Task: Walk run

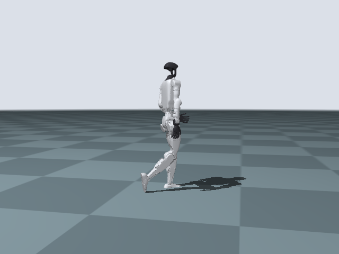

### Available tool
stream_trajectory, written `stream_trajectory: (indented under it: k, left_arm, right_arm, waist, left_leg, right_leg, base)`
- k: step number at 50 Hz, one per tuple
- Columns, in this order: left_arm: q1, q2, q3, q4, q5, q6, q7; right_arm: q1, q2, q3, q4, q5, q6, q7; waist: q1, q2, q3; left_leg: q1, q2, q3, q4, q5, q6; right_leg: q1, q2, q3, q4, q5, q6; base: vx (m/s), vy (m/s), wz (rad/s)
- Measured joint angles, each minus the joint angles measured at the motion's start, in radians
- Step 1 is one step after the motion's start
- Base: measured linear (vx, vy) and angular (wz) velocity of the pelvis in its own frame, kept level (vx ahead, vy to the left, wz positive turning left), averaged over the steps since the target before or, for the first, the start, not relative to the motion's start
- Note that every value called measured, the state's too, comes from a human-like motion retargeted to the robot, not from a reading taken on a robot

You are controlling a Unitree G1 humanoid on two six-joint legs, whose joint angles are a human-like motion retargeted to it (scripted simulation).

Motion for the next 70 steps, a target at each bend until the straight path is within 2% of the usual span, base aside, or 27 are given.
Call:
stream_trajectory:
  k: [5,10,13,15,17,18,20,22,24,26,28,30,33,36,40,44,45,47,48,50,52,54,57,58,63,65,70]
  left_arm:
    - [-0.040,0.010,-0.033,-0.018,-0.035,0.002,0.039]
    - [-0.057,0.027,-0.032,-0.071,-0.043,-0.001,0.010]
    - [-0.076,0.049,-0.021,-0.078,-0.055,0.003,-0.012]
    - [-0.092,0.061,-0.005,-0.062,-0.062,0.001,-0.023]
    - [-0.081,0.055,0.005,-0.042,-0.060,0.000,-0.022]
    - [-0.070,0.049,0.012,-0.033,-0.059,-0.001,-0.019]
    - [-0.035,0.031,0.015,-0.016,-0.065,-0.004,-0.009]
    - [0.008,0.006,0.023,0.003,-0.071,-0.005,-0.013]
    - [0.043,-0.025,0.030,0.022,-0.065,-0.005,-0.016]
    - [0.052,-0.046,0.023,0.043,-0.058,-0.005,0.004]
    - [0.048,-0.059,0.023,0.061,-0.052,-0.003,0.017]
    - [0.047,-0.070,0.037,0.070,-0.047,0.000,0.013]
    - [0.056,-0.078,0.056,0.061,-0.047,-0.002,-0.006]
    - [0.071,-0.059,0.059,0.034,-0.037,-0.008,-0.021]
    - [0.056,-0.023,0.049,0.022,-0.014,-0.015,-0.036]
    - [0.050,-0.030,0.044,0.050,-0.018,-0.028,-0.018]
    - [0.053,-0.038,0.048,0.060,-0.024,-0.029,-0.013]
    - [0.060,-0.052,0.067,0.079,-0.033,-0.024,-0.014]
    - [0.066,-0.057,0.082,0.086,-0.036,-0.023,-0.013]
    - [0.074,-0.059,0.107,0.096,-0.038,-0.025,-0.010]
    - [0.070,-0.055,0.121,0.112,-0.050,-0.022,-0.007]
    - [0.034,-0.050,0.131,0.129,-0.055,-0.011,0.000]
    - [-0.021,-0.040,0.088,0.144,-0.046,-0.004,0.043]
    - [-0.037,-0.048,0.067,0.143,-0.048,-0.003,0.060]
    - [-0.081,-0.047,-0.007,0.086,-0.073,-0.005,0.000]
    - [-0.105,-0.025,-0.025,0.052,-0.060,-0.012,-0.038]
    - [-0.178,0.063,-0.043,-0.007,-0.019,-0.043,-0.071]
  right_arm:
    - [0.186,0.073,-0.005,0.058,-0.018,-0.012,0.061]
    - [0.360,0.139,0.028,0.058,-0.043,-0.027,0.150]
    - [0.419,0.166,0.036,0.058,-0.077,-0.003,0.178]
    - [0.433,0.173,0.043,0.058,-0.092,0.019,0.197]
    - [0.433,0.169,0.051,0.058,-0.088,0.035,0.213]
    - [0.424,0.162,0.055,0.058,-0.083,0.043,0.219]
    - [0.392,0.142,0.044,0.058,-0.078,0.057,0.213]
    - [0.349,0.119,0.017,0.058,-0.073,0.051,0.171]
    - [0.287,0.089,-0.002,0.058,-0.041,0.031,0.125]
    - [0.197,0.046,-0.009,0.058,0.017,0.023,0.098]
    - [0.096,-0.003,-0.016,0.049,0.069,0.036,0.082]
    - [-0.003,-0.049,-0.046,0.020,0.083,0.054,0.064]
    - [-0.138,-0.118,-0.090,-0.052,0.068,0.038,0.043]
    - [-0.240,-0.181,-0.084,-0.143,0.086,-0.008,0.041]
    - [-0.335,-0.298,-0.045,-0.267,0.154,-0.044,0.049]
    - [-0.373,-0.361,-0.066,-0.369,0.136,-0.066,-0.013]
    - [-0.376,-0.362,-0.077,-0.386,0.124,-0.073,-0.034]
    - [-0.371,-0.344,-0.080,-0.401,0.133,-0.080,-0.078]
    - [-0.367,-0.326,-0.079,-0.401,0.142,-0.088,-0.094]
    - [-0.350,-0.286,-0.081,-0.385,0.158,-0.115,-0.105]
    - [-0.320,-0.237,-0.089,-0.345,0.144,-0.141,-0.077]
    - [-0.285,-0.192,-0.097,-0.298,0.116,-0.142,-0.040]
    - [-0.199,-0.153,-0.125,-0.192,0.062,-0.125,0.023]
    - [-0.160,-0.151,-0.130,-0.153,0.046,-0.115,0.043]
    - [0.071,-0.068,-0.117,-0.019,0.043,-0.097,0.075]
    - [0.148,-0.015,-0.109,0.026,0.062,-0.097,0.076]
    - [0.267,0.131,-0.023,0.058,0.135,-0.054,0.185]
  waist:
    - [-0.106,0.088,0.014]
    - [-0.214,0.079,0.027]
    - [-0.255,0.066,0.047]
    - [-0.248,0.071,0.045]
    - [-0.247,0.063,0.040]
    - [-0.252,0.062,0.034]
    - [-0.282,0.063,0.008]
    - [-0.318,0.080,-0.008]
    - [-0.310,0.097,-0.011]
    - [-0.307,0.113,0.010]
    - [-0.311,0.082,0.012]
    - [-0.296,0.049,0.011]
    - [-0.208,0.012,0.036]
    - [-0.106,-0.026,0.046]
    - [-0.005,-0.003,0.050]
    - [-0.021,0.003,0.026]
    - [-0.026,0.001,0.020]
    - [-0.003,-0.016,0.012]
    - [0.018,-0.036,0.009]
    - [0.056,-0.064,-0.006]
    - [0.029,-0.035,-0.014]
    - [0.006,-0.005,0.008]
    - [-0.036,0.098,0.014]
    - [-0.040,0.120,0.014]
    - [-0.121,0.189,-0.004]
    - [-0.152,0.200,-0.007]
    - [-0.212,0.145,0.040]
  left_leg:
    - [0.171,-0.013,-0.070,-0.116,-0.011,-0.022]
    - [0.334,-0.097,-0.114,-0.202,-0.050,-0.029]
    - [0.435,-0.111,-0.135,-0.224,-0.085,-0.051]
    - [0.483,-0.091,-0.106,-0.232,-0.090,-0.083]
    - [0.528,-0.091,-0.106,-0.210,-0.067,-0.125]
    - [0.540,-0.092,-0.115,-0.192,-0.037,-0.149]
    - [0.555,-0.079,-0.127,-0.143,0.085,-0.211]
    - [0.538,-0.058,-0.176,-0.031,0.321,-0.284]
    - [0.465,-0.049,-0.200,0.165,0.543,-0.375]
    - [0.348,-0.016,-0.198,0.444,0.670,-0.410]
    - [0.249,0.033,-0.096,0.582,0.657,-0.322]
    - [0.172,0.073,0.020,0.631,0.502,-0.227]
    - [0.038,0.017,0.095,0.607,0.348,-0.169]
    - [-0.070,-0.031,0.149,0.413,0.216,-0.132]
    - [-0.135,-0.024,0.231,0.009,0.148,-0.045]
    - [-0.124,-0.104,0.343,-0.299,0.023,-0.032]
    - [-0.112,-0.108,0.397,-0.336,0.020,-0.031]
    - [-0.093,-0.095,0.404,-0.285,0.101,0.091]
    - [-0.079,-0.058,0.451,-0.236,0.127,0.105]
    - [-0.075,-0.012,0.403,-0.162,0.099,0.110]
    - [-0.126,-0.019,0.186,-0.043,0.013,0.110]
    - [-0.116,0.001,0.182,0.043,-0.030,0.110]
    - [0.004,-0.007,0.120,-0.024,-0.044,0.110]
    - [0.031,-0.031,0.083,-0.058,-0.034,0.110]
    - [0.157,-0.117,-0.084,-0.169,-0.002,0.110]
    - [0.191,-0.137,-0.161,-0.175,-0.005,0.110]
    - [0.288,-0.224,-0.313,-0.139,-0.026,0.110]
  right_leg:
    - [-0.214,-0.035,-0.013,-0.083,-0.245,0.023]
    - [-0.333,-0.258,-0.039,-0.491,-0.348,0.045]
    - [-0.381,-0.340,-0.076,-0.732,-0.416,0.014]
    - [-0.393,-0.302,0.104,-0.898,-0.465,0.054]
    - [-0.405,-0.336,0.003,-0.874,-0.498,0.136]
    - [-0.407,-0.318,0.072,-0.820,-0.487,0.108]
    - [-0.416,-0.349,-0.071,-0.721,-0.448,0.112]
    - [-0.372,-0.313,0.021,-0.679,-0.382,0.089]
    - [-0.335,-0.272,0.105,-0.626,-0.435,0.014]
    - [-0.277,-0.257,0.040,-0.597,-0.481,-0.025]
    - [-0.209,-0.311,-0.082,-0.614,-0.498,-0.041]
    - [-0.151,-0.286,-0.040,-0.638,-0.513,-0.067]
    - [-0.058,-0.282,-0.062,-0.699,-0.489,-0.075]
    - [0.028,-0.281,-0.096,-0.748,-0.494,-0.080]
    - [0.122,-0.203,-0.139,-0.774,-0.553,-0.115]
    - [0.196,-0.157,-0.199,-0.759,-0.582,-0.119]
    - [0.212,-0.148,-0.206,-0.744,-0.572,-0.108]
    - [0.233,-0.147,-0.180,-0.686,-0.481,-0.041]
    - [0.246,-0.151,-0.158,-0.657,-0.401,0.003]
    - [0.257,-0.179,-0.212,-0.570,-0.208,0.113]
    - [0.193,-0.128,-0.183,-0.397,-0.031,0.205]
    - [0.102,-0.036,-0.070,-0.151,0.011,0.212]
    - [-0.003,0.130,0.120,-0.043,-0.107,0.207]
    - [-0.051,0.090,0.125,-0.016,-0.174,0.199]
    - [-0.226,-0.168,0.022,-0.161,-0.410,-0.015]
    - [-0.254,-0.210,0.028,-0.319,-0.425,-0.024]
    - [-0.306,-0.249,0.310,-0.661,-0.456,0.009]
  base:
    - [0.99,0.04,1.03]
    - [1.04,-0.13,1.15]
    - [1.11,-0.34,0.82]
    - [0.88,-0.30,0.20]
    - [1.18,-0.45,0.28]
    - [1.25,-0.48,0.60]
    - [1.15,-0.43,1.04]
    - [1.29,-0.52,1.08]
    - [1.21,-0.45,0.58]
    - [1.06,-0.41,0.70]
    - [0.78,-0.38,0.88]
    - [0.90,-0.41,0.45]
    - [0.89,-0.31,-0.72]
    - [0.83,-0.23,-1.00]
    - [0.95,-0.20,-0.12]
    - [1.00,-0.14,0.90]
    - [1.09,-0.13,0.43]
    - [1.12,-0.24,-0.40]
    - [1.33,-0.47,-1.07]
    - [1.28,-0.50,-0.95]
    - [1.05,0.06,0.47]
    - [0.78,0.08,1.27]
    - [0.97,0.41,2.18]
    - [0.92,0.58,2.04]
    - [0.84,0.26,2.62]
    - [0.60,-0.07,2.99]
    - [0.70,-0.25,2.50]
